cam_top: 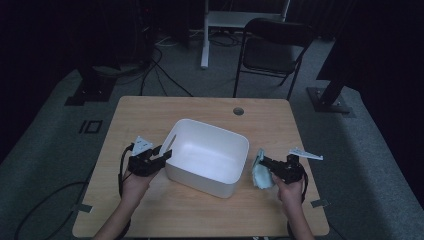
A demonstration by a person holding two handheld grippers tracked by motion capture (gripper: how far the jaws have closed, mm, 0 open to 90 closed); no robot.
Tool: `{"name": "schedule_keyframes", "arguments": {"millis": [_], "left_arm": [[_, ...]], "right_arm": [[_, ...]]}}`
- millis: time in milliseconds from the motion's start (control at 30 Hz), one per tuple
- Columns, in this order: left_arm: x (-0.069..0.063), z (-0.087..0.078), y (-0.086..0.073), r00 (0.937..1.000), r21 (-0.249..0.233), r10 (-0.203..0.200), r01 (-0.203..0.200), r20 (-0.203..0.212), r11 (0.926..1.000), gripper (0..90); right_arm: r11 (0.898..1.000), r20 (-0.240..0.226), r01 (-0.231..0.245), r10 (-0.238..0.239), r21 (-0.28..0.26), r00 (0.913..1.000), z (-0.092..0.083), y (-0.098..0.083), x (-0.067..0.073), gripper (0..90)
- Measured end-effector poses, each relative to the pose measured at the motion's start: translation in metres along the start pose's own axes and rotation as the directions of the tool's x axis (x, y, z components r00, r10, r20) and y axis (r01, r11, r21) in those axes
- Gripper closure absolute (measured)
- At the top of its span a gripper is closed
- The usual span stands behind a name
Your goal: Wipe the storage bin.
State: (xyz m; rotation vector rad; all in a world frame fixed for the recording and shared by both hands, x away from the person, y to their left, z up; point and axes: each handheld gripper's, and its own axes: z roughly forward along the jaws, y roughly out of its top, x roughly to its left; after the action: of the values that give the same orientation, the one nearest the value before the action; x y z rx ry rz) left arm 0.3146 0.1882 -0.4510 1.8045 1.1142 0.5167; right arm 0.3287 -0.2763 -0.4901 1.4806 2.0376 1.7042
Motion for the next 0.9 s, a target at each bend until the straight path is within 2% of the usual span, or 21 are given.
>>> {"name": "schedule_keyframes", "arguments": {"millis": [133,267,367,533,667,767,800,833,867,900], "left_arm": [[-0.007,-0.007,-0.004,1.0000,0.011,0.009,-0.009,-0.005,0.9999,57.3],[-0.016,-0.015,-0.012,1.0000,-0.001,0.001,-0.001,0.006,1.0000,54.2],[-0.023,-0.021,-0.018,0.9999,-0.004,0.009,-0.009,0.008,1.0000,51.5],[-0.031,-0.032,-0.022,0.9993,0.009,0.014,-0.014,0.034,0.9999,46.0],[-0.028,-0.041,-0.016,0.9983,-0.014,0.010,-0.009,0.057,0.9999,42.6],[-0.026,-0.046,-0.009,0.9981,-0.031,0.022,-0.020,0.058,0.9993,42.7],[-0.021,-0.046,-0.001,0.9964,-0.054,0.045,-0.041,0.072,0.9977,42.7],[-0.017,-0.045,0.003,0.9945,-0.061,0.054,-0.049,0.090,0.9970,43.4],[-0.012,-0.043,0.007,0.9947,-0.066,0.057,-0.051,0.086,0.9965,43.3],[-0.007,-0.040,0.010,0.9924,-0.075,0.061,-0.053,0.107,0.9958,43.3]], "right_arm": [[1.000,-0.001,0.003,-0.003,0.003,1.0000,0.000,-0.002,0.000,84.2],[1.000,-0.001,0.002,-0.002,0.004,1.0000,-0.001,-0.002,0.001,84.3],[1.000,0.003,0.003,-0.003,0.003,1.0000,-0.001,-0.002,0.000,84.3],[1.000,0.005,0.001,-0.001,0.007,1.0000,-0.001,-0.002,-0.001,84.3],[1.000,0.004,0.001,-0.001,0.004,1.0000,-0.002,-0.002,-0.001,84.3],[1.000,0.004,-0.002,0.002,0.000,1.0000,-0.004,-0.002,-0.001,84.3],[1.000,0.004,-0.002,0.002,-0.002,1.0000,-0.005,-0.002,-0.001,84.3],[1.000,0.003,-0.003,0.003,-0.005,1.0000,-0.007,-0.002,-0.001,84.3],[1.000,0.002,-0.004,0.004,-0.006,1.0000,-0.008,-0.003,-0.001,84.3],[1.000,0.002,-0.003,0.003,-0.007,1.0000,-0.010,-0.003,-0.001,84.3]]}}
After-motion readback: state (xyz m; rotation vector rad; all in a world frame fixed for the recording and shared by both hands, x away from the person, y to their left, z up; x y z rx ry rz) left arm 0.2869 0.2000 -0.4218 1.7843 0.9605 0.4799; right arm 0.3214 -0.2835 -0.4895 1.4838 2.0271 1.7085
